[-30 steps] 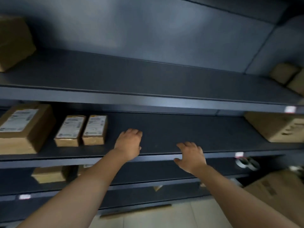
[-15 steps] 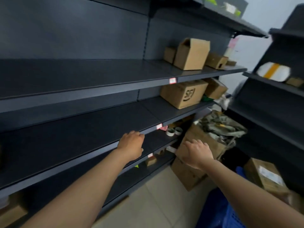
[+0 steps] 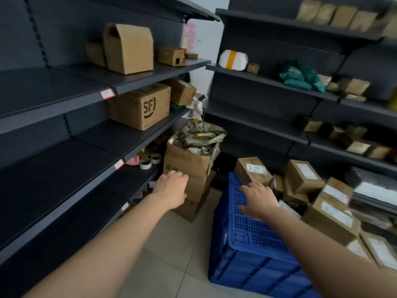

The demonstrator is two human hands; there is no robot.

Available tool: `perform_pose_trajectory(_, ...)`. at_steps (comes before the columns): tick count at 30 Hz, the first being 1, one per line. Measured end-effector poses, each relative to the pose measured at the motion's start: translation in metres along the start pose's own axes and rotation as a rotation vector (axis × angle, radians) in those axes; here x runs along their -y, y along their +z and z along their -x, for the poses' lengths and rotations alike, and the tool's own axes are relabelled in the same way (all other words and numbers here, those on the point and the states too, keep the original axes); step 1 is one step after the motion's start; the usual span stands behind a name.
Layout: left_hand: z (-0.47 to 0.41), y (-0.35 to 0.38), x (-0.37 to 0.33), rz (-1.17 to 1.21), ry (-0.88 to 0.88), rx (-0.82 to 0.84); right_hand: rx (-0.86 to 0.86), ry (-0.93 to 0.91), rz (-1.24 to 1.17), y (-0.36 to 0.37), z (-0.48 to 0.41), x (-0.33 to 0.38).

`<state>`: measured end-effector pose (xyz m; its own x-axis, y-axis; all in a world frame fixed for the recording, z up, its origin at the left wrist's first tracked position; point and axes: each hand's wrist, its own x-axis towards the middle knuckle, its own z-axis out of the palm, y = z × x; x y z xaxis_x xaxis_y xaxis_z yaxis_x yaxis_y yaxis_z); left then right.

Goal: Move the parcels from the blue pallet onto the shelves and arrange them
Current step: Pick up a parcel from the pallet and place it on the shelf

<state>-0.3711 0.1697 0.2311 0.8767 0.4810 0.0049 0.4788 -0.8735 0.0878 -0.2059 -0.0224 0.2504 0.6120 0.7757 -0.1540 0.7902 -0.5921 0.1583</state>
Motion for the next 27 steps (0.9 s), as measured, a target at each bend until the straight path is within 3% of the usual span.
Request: perform_pose_trajectory(27,-0.238,0.105,-0.381,-0.020,0.415,0.263,0.205,0.434,-0.080,0.128,0.021,-0.378)
